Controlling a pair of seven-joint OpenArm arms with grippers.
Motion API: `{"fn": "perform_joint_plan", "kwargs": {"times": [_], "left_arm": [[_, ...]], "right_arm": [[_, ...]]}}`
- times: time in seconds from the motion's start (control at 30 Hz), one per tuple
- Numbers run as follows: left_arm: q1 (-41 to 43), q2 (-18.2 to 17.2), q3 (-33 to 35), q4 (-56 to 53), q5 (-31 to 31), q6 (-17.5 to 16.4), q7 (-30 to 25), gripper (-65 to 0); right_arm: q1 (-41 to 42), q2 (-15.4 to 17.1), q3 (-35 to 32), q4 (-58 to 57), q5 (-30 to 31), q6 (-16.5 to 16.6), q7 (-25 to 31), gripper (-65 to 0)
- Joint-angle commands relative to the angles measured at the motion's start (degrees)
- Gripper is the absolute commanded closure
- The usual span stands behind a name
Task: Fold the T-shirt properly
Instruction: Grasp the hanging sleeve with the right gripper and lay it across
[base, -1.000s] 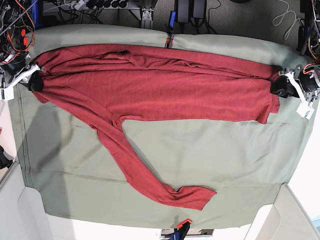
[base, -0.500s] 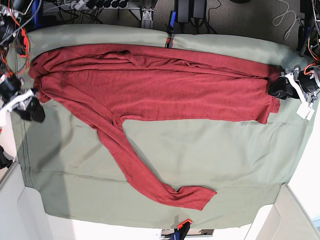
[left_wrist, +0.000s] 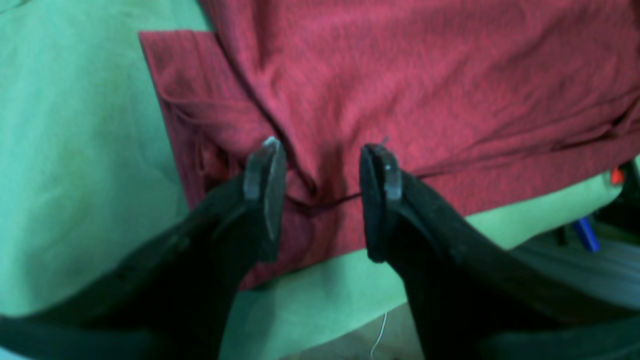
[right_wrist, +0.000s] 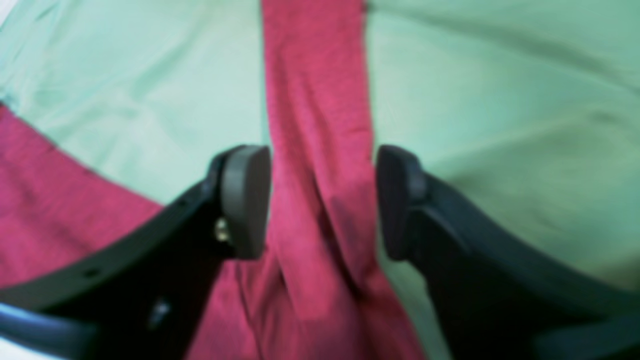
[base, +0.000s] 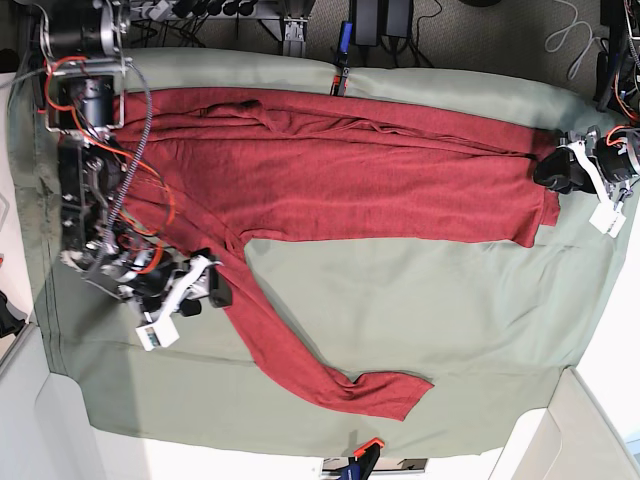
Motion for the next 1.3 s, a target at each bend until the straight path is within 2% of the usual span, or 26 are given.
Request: {"fn": "perform_joint_plan", "kwargs": {"times": [0.0,0.17,0.3,0.37,0.47,0.53,0.63,0.73,0.83,1.0,1.1,1.27], "left_arm": [[-0.3,-1.4,-0.7,0.7,-1.0,-0.5,-0.8,-27.7],[-0.3,-1.4,-0.7,0.7,-1.0,-0.5,-1.3,-27.7],[-0.3,-1.4,-0.7,0.7,-1.0,-0.5,-2.9,-27.7],[-0.3,-1.4,-0.7,0.7,-1.0,-0.5,-3.1,-27.7],[-0.3,-1.4,-0.7,0.7,-1.0,-0.5,-3.2,-27.7],[-0.3,-1.4,-0.7,0.7,-1.0,-0.5,-3.2,-27.7],[-0.4,-1.4,-0.7,0.8,-1.0,-0.5,-3.2,-27.7],[-0.5,-1.4,-0.7,1.4,-1.7,-0.5,-3.2,-27.7],[-0.5,-1.4,-0.7,3.3,-1.8,-0.5,-3.2,-27.7],[-0.5,-1.4,-0.7,8.3,-1.8,-0.5,-3.1,-27.7],[-0.5,-1.4,-0.7,10.1,-1.8,-0.5,-3.1,-27.7],[-0.5,-1.4,-0.7,11.3,-2.7,-0.5,-3.2,-27.7]], "right_arm": [[2.6,-0.3,0.1,-2.0,-0.3,0.0,2.4,-37.6],[5.3,-3.2,0.1,-12.3,-2.6,-1.3,4.5,-38.0],[5.0,-4.2,0.1,-13.0,-3.1,0.5,4.0,-36.5],[5.0,-4.6,0.1,-12.9,-3.0,0.7,4.0,-28.6],[5.0,-4.6,0.1,-12.9,-2.6,0.7,3.9,-8.8],[5.0,-4.6,0.1,-12.9,-2.6,0.7,3.0,0.0],[5.0,-4.6,0.1,-12.2,-2.4,2.0,1.7,0.0],[5.0,-4.6,0.1,-9.7,0.6,2.0,-1.3,0.0],[4.9,-4.6,0.1,-4.7,6.7,3.8,-10.3,0.0],[-0.1,-3.6,-0.5,9.6,22.5,5.7,-25.4,0.0],[-4.9,-1.3,-2.9,14.7,27.1,5.8,-26.2,0.0],[-14.9,0.3,-4.7,22.8,30.0,6.9,-26.8,0.0]]}}
